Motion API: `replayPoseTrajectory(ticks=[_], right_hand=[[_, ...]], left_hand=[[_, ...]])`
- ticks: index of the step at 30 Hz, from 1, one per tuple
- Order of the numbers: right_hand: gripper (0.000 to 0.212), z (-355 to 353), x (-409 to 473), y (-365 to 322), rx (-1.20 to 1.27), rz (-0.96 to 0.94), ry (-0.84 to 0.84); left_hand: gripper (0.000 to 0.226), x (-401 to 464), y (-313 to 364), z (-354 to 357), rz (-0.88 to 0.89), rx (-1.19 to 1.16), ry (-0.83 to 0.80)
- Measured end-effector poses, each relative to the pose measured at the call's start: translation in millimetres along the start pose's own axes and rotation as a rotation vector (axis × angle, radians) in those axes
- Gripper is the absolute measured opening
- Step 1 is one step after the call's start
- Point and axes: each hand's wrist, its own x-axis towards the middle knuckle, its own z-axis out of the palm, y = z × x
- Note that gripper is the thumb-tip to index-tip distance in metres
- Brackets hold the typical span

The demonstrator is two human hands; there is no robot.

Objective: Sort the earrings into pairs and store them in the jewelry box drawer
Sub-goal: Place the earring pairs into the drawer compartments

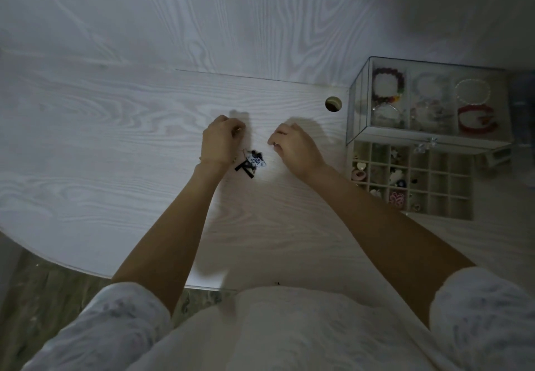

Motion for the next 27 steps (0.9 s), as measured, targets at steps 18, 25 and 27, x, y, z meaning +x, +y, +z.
replayPoseTrajectory(ticks=[18,25,27], right_hand=[[0.017,1,-31,-1,0.085,0.104,0.059],[0.018,-11,-69,-6,0.210,0.111,0.171],[0.016,-23,-90,-5,0.271,0.152,0.225]], left_hand=[[0.015,-19,14,-4,-0.068,-0.125,0.007],[0.012,-41,29,-7,0.005,-0.239,0.068],[0.012,-55,47,-8,0.041,-0.312,0.089]])
